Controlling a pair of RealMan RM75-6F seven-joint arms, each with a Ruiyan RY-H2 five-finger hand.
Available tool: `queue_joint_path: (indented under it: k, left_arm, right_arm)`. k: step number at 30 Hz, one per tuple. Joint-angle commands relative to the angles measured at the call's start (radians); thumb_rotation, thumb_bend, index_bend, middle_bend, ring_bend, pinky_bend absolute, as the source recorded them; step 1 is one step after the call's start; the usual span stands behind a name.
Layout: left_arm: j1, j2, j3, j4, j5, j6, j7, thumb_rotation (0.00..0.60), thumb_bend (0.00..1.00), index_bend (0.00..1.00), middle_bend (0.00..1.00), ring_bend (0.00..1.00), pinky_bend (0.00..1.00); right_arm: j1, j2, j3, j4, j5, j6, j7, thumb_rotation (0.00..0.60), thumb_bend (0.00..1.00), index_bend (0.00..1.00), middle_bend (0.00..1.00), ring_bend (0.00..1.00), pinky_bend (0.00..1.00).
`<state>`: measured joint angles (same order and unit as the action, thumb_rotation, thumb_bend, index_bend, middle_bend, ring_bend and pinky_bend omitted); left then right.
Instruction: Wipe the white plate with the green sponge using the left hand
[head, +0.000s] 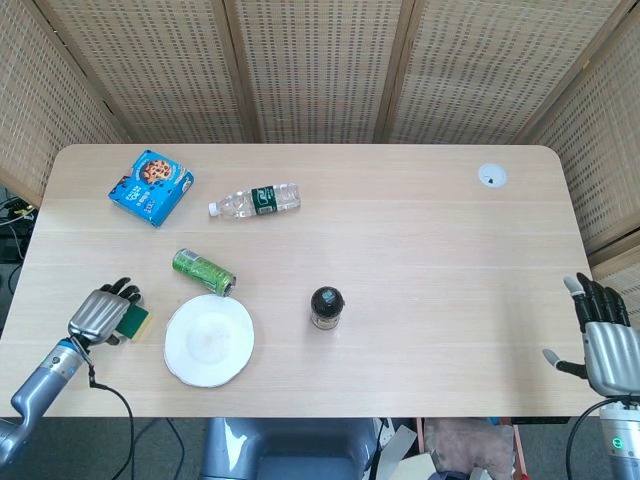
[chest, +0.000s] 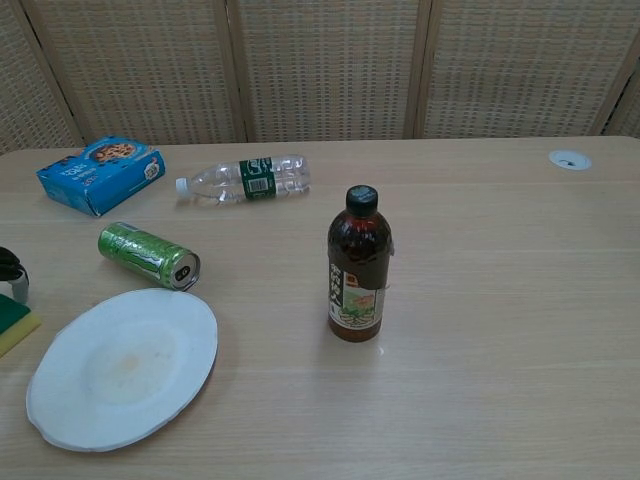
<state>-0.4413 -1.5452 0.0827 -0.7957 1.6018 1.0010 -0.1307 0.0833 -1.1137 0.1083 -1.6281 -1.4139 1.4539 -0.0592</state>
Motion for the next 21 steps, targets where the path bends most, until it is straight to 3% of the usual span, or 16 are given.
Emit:
queue_joint_path:
  k: [1, 8, 13, 21]
  left_arm:
    - [0.002, -0.012, -0.007, 0.017, 0.002, 0.032, 0.005, 0.6, 0.09, 0.49, 0.39, 0.24, 0.4]
    - [0.0, 0.037, -0.02, -0.064, 0.026, 0.143, -0.071, 0.6, 0.11, 0.54, 0.43, 0.28, 0.43]
    - [-0.024, 0.097, 0.004, -0.224, 0.123, 0.251, -0.049, 0.6, 0.11, 0.54, 0.43, 0.28, 0.43]
    - [-0.09, 0.115, 0.029, -0.431, 0.146, 0.117, 0.139, 0.6, 0.11, 0.54, 0.43, 0.28, 0.44]
  right_arm:
    - [0.001, 0.003, 0.0, 0.001, -0.005, 0.0, 0.014, 0.6, 0.0, 0.0, 0.0, 0.0, 0.0]
    - [0.0, 0.007, -0.002, 0.0, -0.007, -0.001, 0.025, 0.6, 0.0, 0.0, 0.0, 0.0, 0.0]
    - [0.001, 0.006, -0.003, -0.003, -0.003, -0.004, 0.016, 0.6, 0.0, 0.0, 0.0, 0.0, 0.0]
    - [0.0, 0.009, -0.001, -0.002, 0.008, -0.005, 0.017, 0.6, 0.0, 0.0, 0.0, 0.0, 0.0]
